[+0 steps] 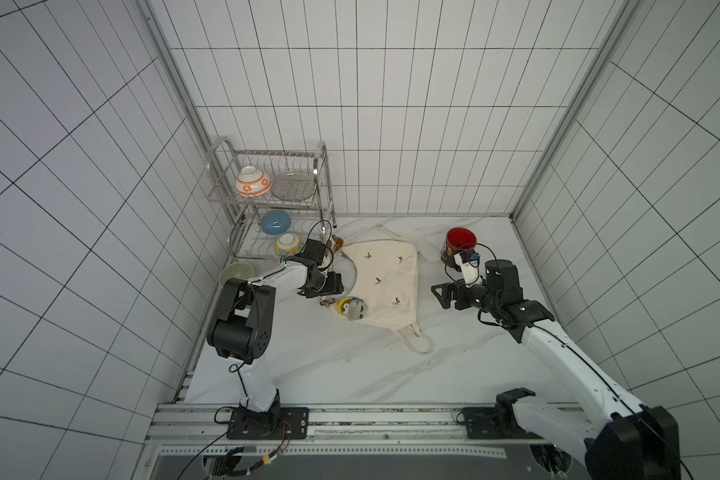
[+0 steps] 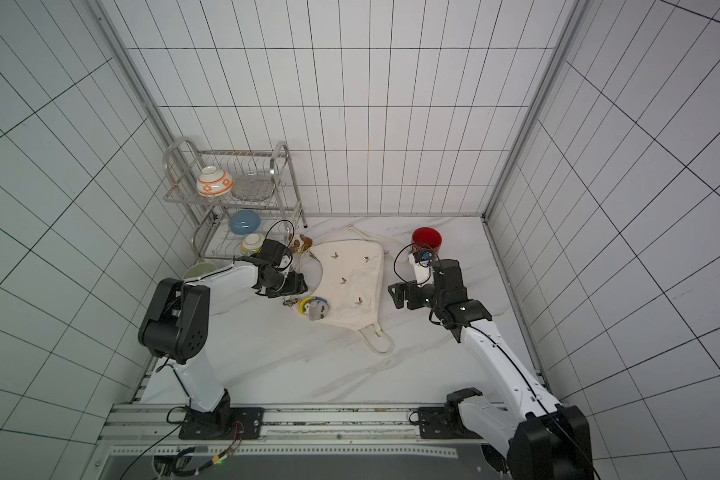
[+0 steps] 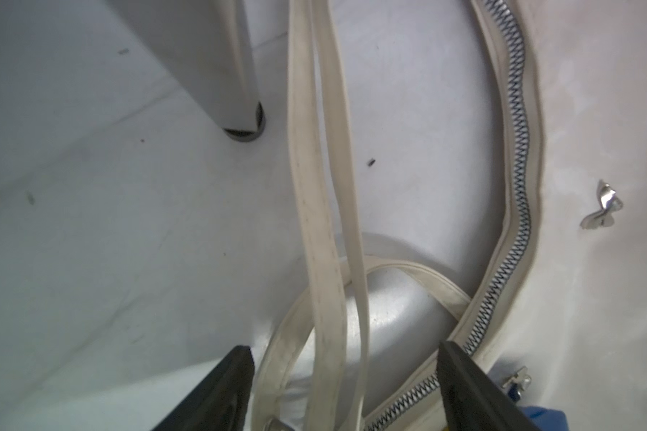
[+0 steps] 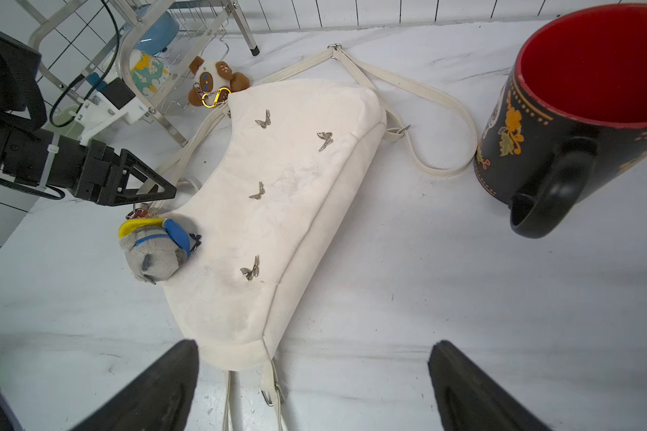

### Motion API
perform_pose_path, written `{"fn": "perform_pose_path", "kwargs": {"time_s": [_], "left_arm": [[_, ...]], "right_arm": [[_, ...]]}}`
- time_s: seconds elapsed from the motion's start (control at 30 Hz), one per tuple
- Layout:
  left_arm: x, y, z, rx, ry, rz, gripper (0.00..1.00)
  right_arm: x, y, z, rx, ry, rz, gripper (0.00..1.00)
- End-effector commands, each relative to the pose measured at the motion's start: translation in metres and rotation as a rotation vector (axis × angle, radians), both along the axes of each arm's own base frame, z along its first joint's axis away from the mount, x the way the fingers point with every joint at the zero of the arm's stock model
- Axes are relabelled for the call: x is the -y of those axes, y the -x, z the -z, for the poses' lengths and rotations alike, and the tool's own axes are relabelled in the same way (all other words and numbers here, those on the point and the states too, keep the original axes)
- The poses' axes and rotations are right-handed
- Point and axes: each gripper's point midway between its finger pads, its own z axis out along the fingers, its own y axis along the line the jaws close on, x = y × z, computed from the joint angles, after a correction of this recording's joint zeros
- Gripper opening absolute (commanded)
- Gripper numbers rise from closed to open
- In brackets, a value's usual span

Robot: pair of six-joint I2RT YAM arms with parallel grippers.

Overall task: Remove the decoration from the bag
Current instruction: Pick up the bag from the center of the board.

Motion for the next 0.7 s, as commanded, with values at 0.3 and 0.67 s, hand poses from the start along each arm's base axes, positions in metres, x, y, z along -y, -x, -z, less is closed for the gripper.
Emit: {"fn": "perform_pose_path", "kwargs": {"time_s": [0.3, 0.67], "left_arm": [[-0.003, 0.004, 0.013, -0.003, -0.099, -0.004, 0.21], [0.001, -0.001, -0.050, 0.131, -0.040, -0.018, 0.00]], "right_arm": [[-0.002, -0.003, -0.003, 0.027, -0.005, 0.004, 0.99], [-0.006, -0.003, -0.015, 0.060, -0.039, -0.009, 0.99]]}}
